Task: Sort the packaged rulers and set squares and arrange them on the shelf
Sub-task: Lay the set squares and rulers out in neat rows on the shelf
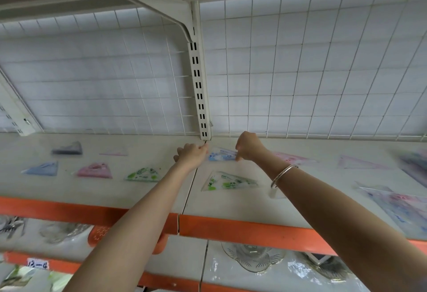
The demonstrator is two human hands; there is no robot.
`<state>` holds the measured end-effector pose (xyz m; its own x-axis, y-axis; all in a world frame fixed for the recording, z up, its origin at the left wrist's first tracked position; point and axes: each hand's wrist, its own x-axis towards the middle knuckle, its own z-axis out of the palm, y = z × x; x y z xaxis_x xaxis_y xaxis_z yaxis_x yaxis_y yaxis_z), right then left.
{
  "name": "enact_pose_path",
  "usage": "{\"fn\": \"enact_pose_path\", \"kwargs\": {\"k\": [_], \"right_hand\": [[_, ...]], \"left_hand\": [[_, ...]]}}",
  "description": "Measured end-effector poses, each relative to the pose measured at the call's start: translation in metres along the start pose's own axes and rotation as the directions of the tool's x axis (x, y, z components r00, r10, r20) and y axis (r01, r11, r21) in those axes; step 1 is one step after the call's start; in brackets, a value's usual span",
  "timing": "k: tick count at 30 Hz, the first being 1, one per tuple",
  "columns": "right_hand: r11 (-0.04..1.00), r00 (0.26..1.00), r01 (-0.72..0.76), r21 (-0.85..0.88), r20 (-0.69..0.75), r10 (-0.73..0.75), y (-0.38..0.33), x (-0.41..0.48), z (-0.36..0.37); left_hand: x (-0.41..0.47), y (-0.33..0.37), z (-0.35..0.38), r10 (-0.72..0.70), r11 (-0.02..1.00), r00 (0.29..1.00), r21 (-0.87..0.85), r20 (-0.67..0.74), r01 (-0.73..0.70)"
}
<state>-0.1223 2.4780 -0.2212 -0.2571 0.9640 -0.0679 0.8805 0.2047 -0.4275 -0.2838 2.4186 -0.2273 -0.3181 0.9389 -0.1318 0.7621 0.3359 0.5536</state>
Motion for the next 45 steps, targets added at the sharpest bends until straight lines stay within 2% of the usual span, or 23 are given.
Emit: {"fn": "enact_pose_path", "kwargs": {"k": [4, 13, 18, 22, 28, 33, 38, 42, 45], "right_hand": [[1.0, 1.0, -0.02, 0.024, 0.003, 0.02, 0.004, -0.003, -0.001], [0.998, 0.996, 0.012, 0.067, -0.091, -0.006, 0.019, -0.017, -0.008], [0.995, 0.986, 0.031, 0.095, -0.166, -0.015, 0.052, -0.045, -0.038], [0.994, 0.973, 0.002, 0.108, -0.232, 0.023, 0.089, -0.074, -0.065], [0.987, 0.959, -0.128, 0.099, -0.241, 0.149, 0.157, -0.123, -0.1], [0.978, 0.967, -0.206, 0.009, -0.149, 0.206, 0.203, -0.162, -0.122], [0.96, 0.963, -0.269, -0.073, 0.006, 0.271, 0.233, -0.191, -0.132], [0.94, 0.945, -0.292, -0.175, 0.097, 0.311, 0.246, -0.207, -0.134], [0.94, 0.945, -0.28, -0.194, 0.113, 0.305, 0.25, -0.213, -0.133]], "left_hand": [[-0.002, 0.004, -0.001, 0.02, 1.0, 0.999, 0.017, -0.024, -0.02], [-0.011, 0.019, 0.003, 0.091, 0.996, 0.992, 0.022, -0.086, -0.09], [-0.017, 0.056, 0.024, 0.197, 0.978, 0.974, 0.088, -0.108, -0.188], [-0.033, 0.1, 0.05, 0.327, 0.938, 0.942, 0.139, -0.068, -0.316], [-0.066, 0.162, 0.096, 0.546, 0.823, 0.836, 0.156, 0.049, -0.546], [-0.096, 0.207, 0.134, 0.703, 0.642, 0.657, 0.153, 0.273, -0.751], [-0.114, 0.239, 0.163, 0.68, 0.532, 0.524, 0.147, 0.513, -0.834], [-0.12, 0.264, 0.178, 0.583, 0.514, 0.459, 0.132, 0.671, -0.847], [-0.119, 0.278, 0.185, 0.563, 0.408, 0.449, 0.238, 0.694, -0.881]]}}
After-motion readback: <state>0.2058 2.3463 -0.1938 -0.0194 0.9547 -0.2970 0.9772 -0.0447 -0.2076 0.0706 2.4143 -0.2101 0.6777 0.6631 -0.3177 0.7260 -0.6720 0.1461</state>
